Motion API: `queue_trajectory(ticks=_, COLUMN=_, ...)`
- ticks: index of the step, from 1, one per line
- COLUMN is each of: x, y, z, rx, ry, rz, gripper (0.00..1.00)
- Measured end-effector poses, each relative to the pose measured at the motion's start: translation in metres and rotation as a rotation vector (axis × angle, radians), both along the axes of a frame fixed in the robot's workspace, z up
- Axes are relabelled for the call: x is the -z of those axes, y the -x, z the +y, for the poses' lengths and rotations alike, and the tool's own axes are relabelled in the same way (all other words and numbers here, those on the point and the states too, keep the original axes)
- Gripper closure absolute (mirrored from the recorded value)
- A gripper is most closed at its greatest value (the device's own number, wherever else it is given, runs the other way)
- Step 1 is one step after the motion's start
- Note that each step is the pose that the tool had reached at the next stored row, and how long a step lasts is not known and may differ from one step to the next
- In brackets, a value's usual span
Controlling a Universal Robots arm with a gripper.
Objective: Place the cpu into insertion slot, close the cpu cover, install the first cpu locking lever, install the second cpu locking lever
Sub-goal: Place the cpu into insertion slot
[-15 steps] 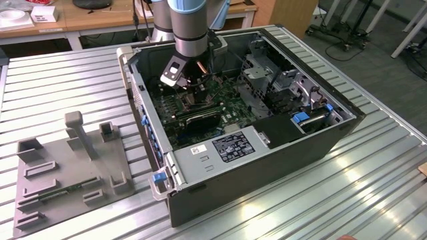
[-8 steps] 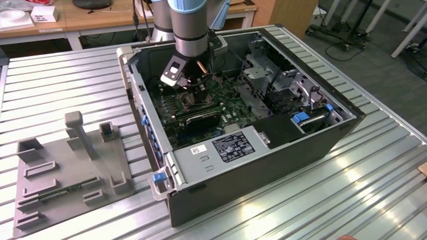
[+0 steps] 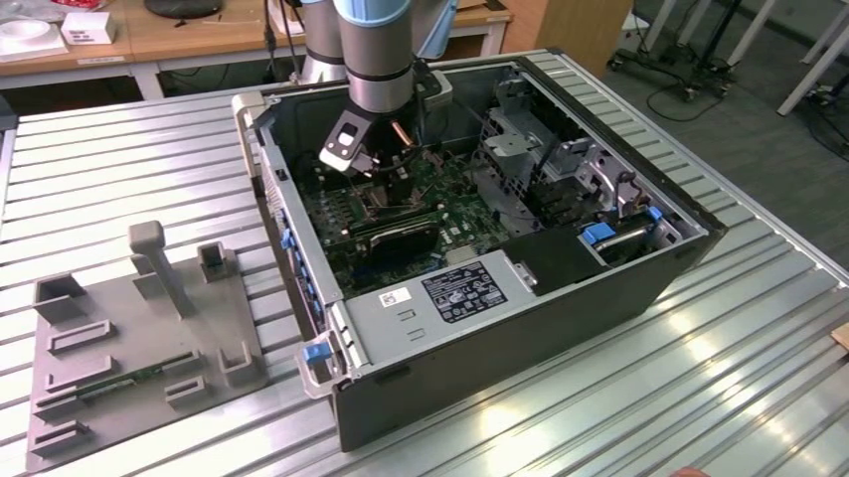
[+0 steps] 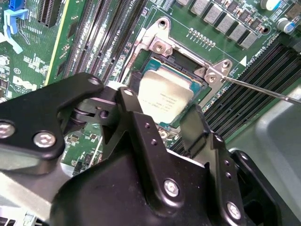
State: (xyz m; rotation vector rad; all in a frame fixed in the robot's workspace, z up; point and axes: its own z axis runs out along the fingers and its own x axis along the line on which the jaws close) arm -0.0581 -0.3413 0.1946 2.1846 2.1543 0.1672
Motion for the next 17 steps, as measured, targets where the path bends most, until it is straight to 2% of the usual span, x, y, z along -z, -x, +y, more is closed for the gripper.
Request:
queue_trajectory(ticks=1, x=0.0000, y=0.0000, z=0.0000, rx=0.000, ry=0.0001, rz=0.0000, gripper=0.39)
queue_trajectory(ticks=17, x=0.0000, y=-0.0004, z=0.0000, rx=0.000, ry=0.0000, rz=0.0000, gripper=0.39)
